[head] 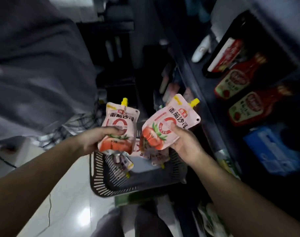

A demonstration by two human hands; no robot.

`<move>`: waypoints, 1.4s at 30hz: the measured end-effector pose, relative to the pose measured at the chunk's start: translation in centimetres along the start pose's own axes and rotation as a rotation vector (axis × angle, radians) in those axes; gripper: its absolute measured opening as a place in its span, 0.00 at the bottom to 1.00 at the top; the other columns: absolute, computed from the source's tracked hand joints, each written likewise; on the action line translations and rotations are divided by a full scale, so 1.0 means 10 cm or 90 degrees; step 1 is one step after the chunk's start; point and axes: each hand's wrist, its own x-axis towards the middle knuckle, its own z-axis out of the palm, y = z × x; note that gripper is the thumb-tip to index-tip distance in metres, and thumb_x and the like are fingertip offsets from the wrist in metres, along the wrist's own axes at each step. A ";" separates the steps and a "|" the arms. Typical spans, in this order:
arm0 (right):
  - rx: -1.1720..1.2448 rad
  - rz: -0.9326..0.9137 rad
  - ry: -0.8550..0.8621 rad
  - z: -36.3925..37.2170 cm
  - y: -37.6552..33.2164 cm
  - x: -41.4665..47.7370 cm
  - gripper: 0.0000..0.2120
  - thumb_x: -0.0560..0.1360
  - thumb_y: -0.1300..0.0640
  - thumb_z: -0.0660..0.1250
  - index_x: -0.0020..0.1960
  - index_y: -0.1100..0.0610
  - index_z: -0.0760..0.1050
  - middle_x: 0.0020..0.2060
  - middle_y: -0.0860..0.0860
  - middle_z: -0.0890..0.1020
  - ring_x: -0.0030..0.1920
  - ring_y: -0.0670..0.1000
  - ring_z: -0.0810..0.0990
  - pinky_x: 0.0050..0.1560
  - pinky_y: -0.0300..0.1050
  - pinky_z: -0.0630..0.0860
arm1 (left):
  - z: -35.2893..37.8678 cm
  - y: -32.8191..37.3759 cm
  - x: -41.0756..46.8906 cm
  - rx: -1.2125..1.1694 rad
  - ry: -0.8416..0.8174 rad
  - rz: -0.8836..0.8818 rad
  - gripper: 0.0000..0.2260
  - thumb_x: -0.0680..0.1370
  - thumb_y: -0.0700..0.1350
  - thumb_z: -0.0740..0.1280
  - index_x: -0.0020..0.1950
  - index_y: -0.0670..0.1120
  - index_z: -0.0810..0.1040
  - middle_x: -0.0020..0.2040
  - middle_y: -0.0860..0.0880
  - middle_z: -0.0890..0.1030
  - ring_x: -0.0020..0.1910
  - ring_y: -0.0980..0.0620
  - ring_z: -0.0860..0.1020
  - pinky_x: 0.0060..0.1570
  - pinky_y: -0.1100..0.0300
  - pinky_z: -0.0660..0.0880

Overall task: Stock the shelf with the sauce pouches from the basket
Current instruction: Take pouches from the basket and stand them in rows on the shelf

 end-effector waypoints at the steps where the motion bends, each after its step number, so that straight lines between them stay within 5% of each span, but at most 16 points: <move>1: 0.032 -0.021 -0.009 0.04 -0.11 -0.08 0.28 0.70 0.52 0.66 0.67 0.63 0.70 0.60 0.61 0.78 0.60 0.60 0.78 0.59 0.56 0.75 | 0.04 0.11 -0.09 -0.001 -0.003 0.019 0.24 0.47 0.47 0.81 0.40 0.43 0.83 0.35 0.45 0.85 0.30 0.51 0.83 0.29 0.62 0.79; 6: 0.220 -0.106 -0.049 0.30 -0.41 -0.65 0.20 0.79 0.51 0.57 0.66 0.60 0.71 0.54 0.57 0.83 0.52 0.54 0.83 0.49 0.48 0.81 | 0.26 0.51 -0.51 0.066 -0.029 0.126 0.38 0.39 0.50 0.83 0.47 0.45 0.81 0.44 0.45 0.86 0.38 0.50 0.85 0.43 0.54 0.81; 9: 0.283 -0.161 -0.068 0.42 -0.47 -1.00 0.19 0.78 0.52 0.57 0.62 0.63 0.73 0.52 0.59 0.83 0.51 0.57 0.83 0.58 0.55 0.76 | 0.43 0.70 -0.83 0.117 -0.086 0.187 0.33 0.46 0.48 0.82 0.50 0.44 0.81 0.40 0.46 0.86 0.35 0.52 0.84 0.34 0.60 0.81; 11: 0.307 -0.177 -0.066 0.50 -0.49 -1.25 0.17 0.73 0.52 0.63 0.57 0.61 0.77 0.51 0.58 0.84 0.51 0.57 0.83 0.61 0.57 0.74 | 0.52 0.80 -1.02 0.159 -0.134 0.224 0.35 0.43 0.50 0.82 0.48 0.44 0.82 0.41 0.46 0.86 0.37 0.52 0.85 0.31 0.63 0.79; 17: 0.324 -0.229 0.020 0.59 -0.49 -2.05 0.21 0.64 0.54 0.72 0.56 0.61 0.77 0.40 0.58 0.85 0.37 0.55 0.85 0.34 0.49 0.82 | 0.89 0.97 -1.48 0.279 -0.261 0.278 0.30 0.45 0.54 0.82 0.45 0.49 0.85 0.49 0.45 0.86 0.44 0.50 0.85 0.38 0.61 0.80; 22: 0.288 -0.322 0.108 0.39 -0.52 -2.75 0.13 0.62 0.56 0.72 0.45 0.59 0.80 0.37 0.56 0.86 0.36 0.53 0.85 0.47 0.53 0.81 | 1.45 0.91 -1.78 0.328 -0.394 0.317 0.30 0.46 0.54 0.82 0.45 0.48 0.85 0.48 0.43 0.85 0.44 0.48 0.85 0.38 0.61 0.80; 25: 0.301 -0.393 0.165 0.18 -0.50 -3.26 0.17 0.61 0.57 0.71 0.49 0.59 0.78 0.37 0.55 0.86 0.34 0.52 0.85 0.35 0.47 0.82 | 1.87 0.77 -1.90 0.334 -0.463 0.306 0.31 0.49 0.51 0.82 0.50 0.43 0.83 0.50 0.39 0.84 0.44 0.45 0.84 0.39 0.58 0.81; 28: 0.265 -0.456 0.230 -0.07 -0.41 -3.79 0.22 0.62 0.56 0.71 0.55 0.59 0.76 0.41 0.56 0.86 0.38 0.53 0.85 0.40 0.47 0.83 | 2.33 0.56 -2.01 0.325 -0.531 0.274 0.31 0.54 0.44 0.81 0.54 0.39 0.80 0.52 0.36 0.83 0.45 0.41 0.84 0.39 0.54 0.82; 32: 0.237 -0.508 0.312 -0.43 -0.22 -4.52 0.18 0.66 0.57 0.73 0.55 0.59 0.77 0.46 0.57 0.85 0.43 0.55 0.85 0.47 0.52 0.81 | 2.96 0.19 -2.19 0.372 -0.589 0.264 0.27 0.55 0.45 0.80 0.52 0.40 0.82 0.52 0.36 0.83 0.51 0.36 0.82 0.59 0.40 0.74; 36: 0.255 -0.565 0.381 -0.80 0.09 -5.24 0.19 0.63 0.58 0.76 0.53 0.56 0.80 0.45 0.58 0.85 0.42 0.55 0.85 0.41 0.49 0.82 | 3.63 -0.27 -2.45 0.431 -0.669 0.276 0.34 0.44 0.53 0.83 0.46 0.42 0.84 0.49 0.38 0.84 0.44 0.41 0.84 0.44 0.52 0.81; 39: 0.269 -0.620 0.397 -1.13 0.41 -5.80 0.28 0.48 0.55 0.84 0.47 0.58 0.84 0.46 0.60 0.85 0.43 0.57 0.85 0.40 0.50 0.82 | 4.15 -0.71 -2.77 0.444 -0.734 0.241 0.33 0.42 0.52 0.83 0.44 0.42 0.85 0.46 0.39 0.85 0.40 0.44 0.85 0.32 0.59 0.80; 42: 0.278 -0.642 0.450 -1.49 0.76 -6.37 0.38 0.43 0.55 0.85 0.52 0.62 0.80 0.45 0.62 0.85 0.39 0.57 0.85 0.33 0.48 0.81 | 4.67 -1.21 -3.06 0.453 -0.797 0.235 0.31 0.43 0.53 0.83 0.44 0.45 0.85 0.46 0.42 0.86 0.43 0.45 0.85 0.35 0.60 0.80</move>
